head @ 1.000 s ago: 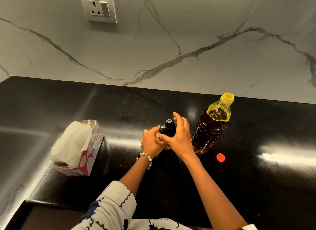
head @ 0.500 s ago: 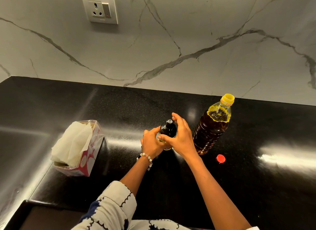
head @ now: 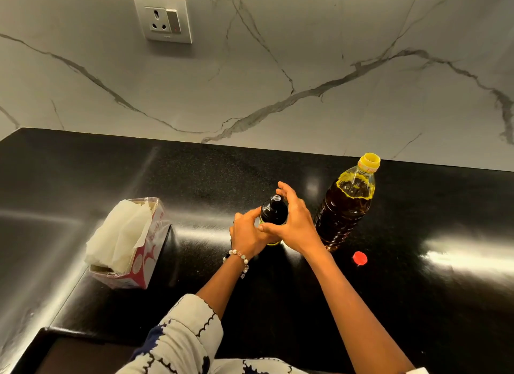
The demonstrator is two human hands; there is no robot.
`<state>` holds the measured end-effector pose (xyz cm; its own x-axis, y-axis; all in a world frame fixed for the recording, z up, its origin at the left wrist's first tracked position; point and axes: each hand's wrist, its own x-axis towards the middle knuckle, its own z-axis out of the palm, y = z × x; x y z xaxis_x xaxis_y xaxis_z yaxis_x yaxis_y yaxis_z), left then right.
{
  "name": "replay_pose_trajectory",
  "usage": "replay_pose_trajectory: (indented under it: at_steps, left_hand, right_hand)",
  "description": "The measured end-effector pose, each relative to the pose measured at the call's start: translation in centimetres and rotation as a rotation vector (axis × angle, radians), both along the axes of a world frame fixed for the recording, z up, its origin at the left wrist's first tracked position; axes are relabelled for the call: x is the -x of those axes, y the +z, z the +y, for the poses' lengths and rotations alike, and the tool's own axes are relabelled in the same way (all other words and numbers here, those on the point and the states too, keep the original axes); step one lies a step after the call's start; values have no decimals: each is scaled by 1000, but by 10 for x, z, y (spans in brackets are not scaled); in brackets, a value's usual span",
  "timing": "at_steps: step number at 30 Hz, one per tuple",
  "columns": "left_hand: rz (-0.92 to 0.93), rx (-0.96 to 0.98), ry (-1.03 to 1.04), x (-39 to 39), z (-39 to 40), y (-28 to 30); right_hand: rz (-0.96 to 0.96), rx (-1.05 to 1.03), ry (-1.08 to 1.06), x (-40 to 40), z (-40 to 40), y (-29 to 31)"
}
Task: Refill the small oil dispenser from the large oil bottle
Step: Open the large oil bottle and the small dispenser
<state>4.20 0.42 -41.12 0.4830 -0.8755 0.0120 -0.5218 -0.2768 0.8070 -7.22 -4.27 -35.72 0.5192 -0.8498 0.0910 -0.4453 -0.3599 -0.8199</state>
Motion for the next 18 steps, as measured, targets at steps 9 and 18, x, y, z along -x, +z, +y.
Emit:
replay_pose_trajectory:
  at_steps: [9, 18]
  left_hand:
    - [7, -18, 38, 2, -1, -2]
    - [-19, -16, 17, 2, 0, 1]
  right_hand:
    - [-1, 131, -140, -8, 8, -3]
    - [43, 65, -104, -4, -1, -6]
